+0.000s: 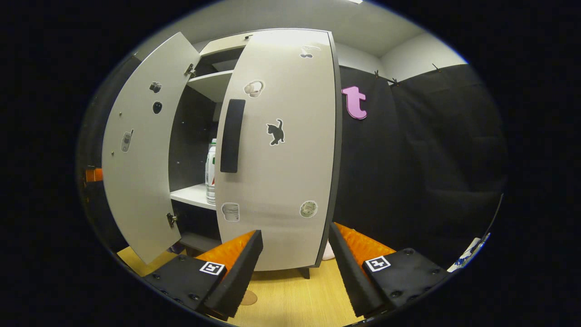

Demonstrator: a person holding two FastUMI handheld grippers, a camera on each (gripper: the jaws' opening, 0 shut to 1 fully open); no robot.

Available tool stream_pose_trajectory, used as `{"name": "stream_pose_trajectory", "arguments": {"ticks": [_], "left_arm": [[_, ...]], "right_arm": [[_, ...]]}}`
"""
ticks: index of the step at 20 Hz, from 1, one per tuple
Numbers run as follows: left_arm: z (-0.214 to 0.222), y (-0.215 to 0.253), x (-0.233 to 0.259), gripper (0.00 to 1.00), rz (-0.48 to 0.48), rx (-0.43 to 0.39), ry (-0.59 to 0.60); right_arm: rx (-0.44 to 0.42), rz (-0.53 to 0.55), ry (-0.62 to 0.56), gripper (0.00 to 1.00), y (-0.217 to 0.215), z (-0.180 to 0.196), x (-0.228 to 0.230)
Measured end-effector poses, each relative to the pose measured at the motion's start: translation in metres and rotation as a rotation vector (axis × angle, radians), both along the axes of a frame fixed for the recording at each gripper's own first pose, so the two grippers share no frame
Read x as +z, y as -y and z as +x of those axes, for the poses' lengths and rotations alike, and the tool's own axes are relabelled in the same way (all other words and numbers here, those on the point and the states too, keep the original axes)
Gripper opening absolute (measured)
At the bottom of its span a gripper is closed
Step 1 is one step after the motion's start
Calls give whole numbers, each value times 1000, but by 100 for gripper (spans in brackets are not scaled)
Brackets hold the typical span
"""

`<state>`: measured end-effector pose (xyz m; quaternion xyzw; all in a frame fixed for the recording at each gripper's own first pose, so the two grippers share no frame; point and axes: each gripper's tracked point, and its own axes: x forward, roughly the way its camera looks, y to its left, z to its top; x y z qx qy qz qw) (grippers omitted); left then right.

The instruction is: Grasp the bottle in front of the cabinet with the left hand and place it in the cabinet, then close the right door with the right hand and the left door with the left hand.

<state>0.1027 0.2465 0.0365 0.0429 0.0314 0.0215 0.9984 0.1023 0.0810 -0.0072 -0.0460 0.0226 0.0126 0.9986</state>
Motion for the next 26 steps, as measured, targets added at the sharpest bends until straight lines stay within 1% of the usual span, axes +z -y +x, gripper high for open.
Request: {"name": "stream_pose_trajectory", "arguments": {"ticks": [1,2,3,8,12,16,22,24,25,26], "left_arm": [[1,6,-3,92,-26,-13,-7],[2,15,-6,94,-45,-27,-14],[3,23,-6,91,-53,-41,-17],[14,59,-11,91,-41,-99,-28],[24,73,-13,91,-18,-100,-29],[30,88,-16,91,-39,-130,-38],[51,105,-26,91,-26,-147,-47],[59,118,-31,91,-39,-172,-56],[64,127,-34,94,-50,-191,-61],[69,135,-35,91,-56,-206,-66]], "right_arm": [[0,0,3,96,2,-2,1],[-2,-1,6,96,4,-4,2],[-4,-3,8,96,8,-6,3],[-30,-1,18,96,30,-17,7],[-54,14,21,96,45,-23,8],[-80,18,25,96,57,-28,7],[-112,17,23,96,69,-34,4],[-127,20,25,96,74,-36,3],[-136,23,25,96,78,-37,3],[-145,25,25,96,82,-38,3]]}}
